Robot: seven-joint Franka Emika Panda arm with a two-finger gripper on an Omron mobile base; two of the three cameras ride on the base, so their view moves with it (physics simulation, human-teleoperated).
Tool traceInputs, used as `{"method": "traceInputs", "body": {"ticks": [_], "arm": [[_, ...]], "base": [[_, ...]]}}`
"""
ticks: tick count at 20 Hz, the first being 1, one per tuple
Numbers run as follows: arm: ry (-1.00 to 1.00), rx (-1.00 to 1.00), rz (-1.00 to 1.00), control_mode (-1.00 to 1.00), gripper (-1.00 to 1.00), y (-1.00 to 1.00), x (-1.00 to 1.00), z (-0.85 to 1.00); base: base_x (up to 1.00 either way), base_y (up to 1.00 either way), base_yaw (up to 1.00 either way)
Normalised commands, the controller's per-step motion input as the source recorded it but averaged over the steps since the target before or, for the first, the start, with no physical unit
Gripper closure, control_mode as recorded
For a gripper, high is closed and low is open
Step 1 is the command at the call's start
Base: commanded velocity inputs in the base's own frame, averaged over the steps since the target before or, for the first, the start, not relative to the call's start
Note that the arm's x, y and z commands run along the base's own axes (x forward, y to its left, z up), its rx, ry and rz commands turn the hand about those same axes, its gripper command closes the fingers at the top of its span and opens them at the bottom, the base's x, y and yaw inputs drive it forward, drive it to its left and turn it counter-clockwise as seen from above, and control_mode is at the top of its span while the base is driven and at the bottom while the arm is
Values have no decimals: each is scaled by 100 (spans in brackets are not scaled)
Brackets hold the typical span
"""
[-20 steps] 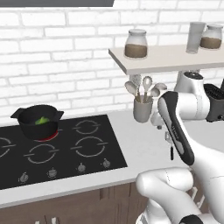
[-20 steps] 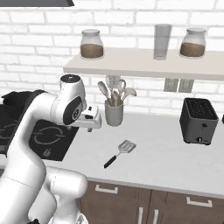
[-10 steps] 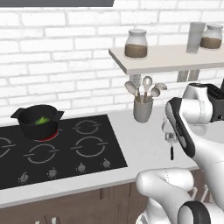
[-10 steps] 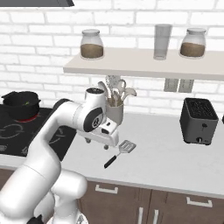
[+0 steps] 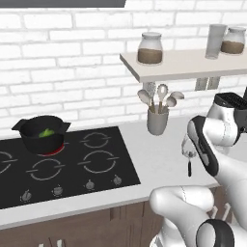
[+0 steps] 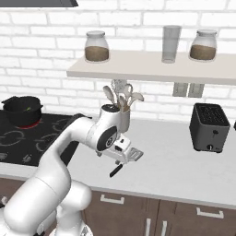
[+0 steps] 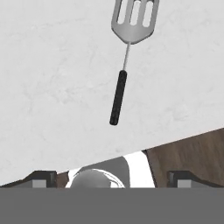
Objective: Put the broccoli and garlic in the pot. Retrieve the spatula and lightly stir the vegetables in the pot.
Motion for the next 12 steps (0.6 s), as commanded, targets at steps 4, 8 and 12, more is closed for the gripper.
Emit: {"method": "traceInputs", "body": {"ticks": [4, 8, 12], "arm": [[0, -11, -2, -100, -100, 14, 21, -61], [0, -17, 0, -100, -100, 14, 28, -60], [0, -10, 0, -100, -100, 0, 31, -41]], "base": [[0, 0, 0], [0, 0, 0], [0, 0, 0]]}}
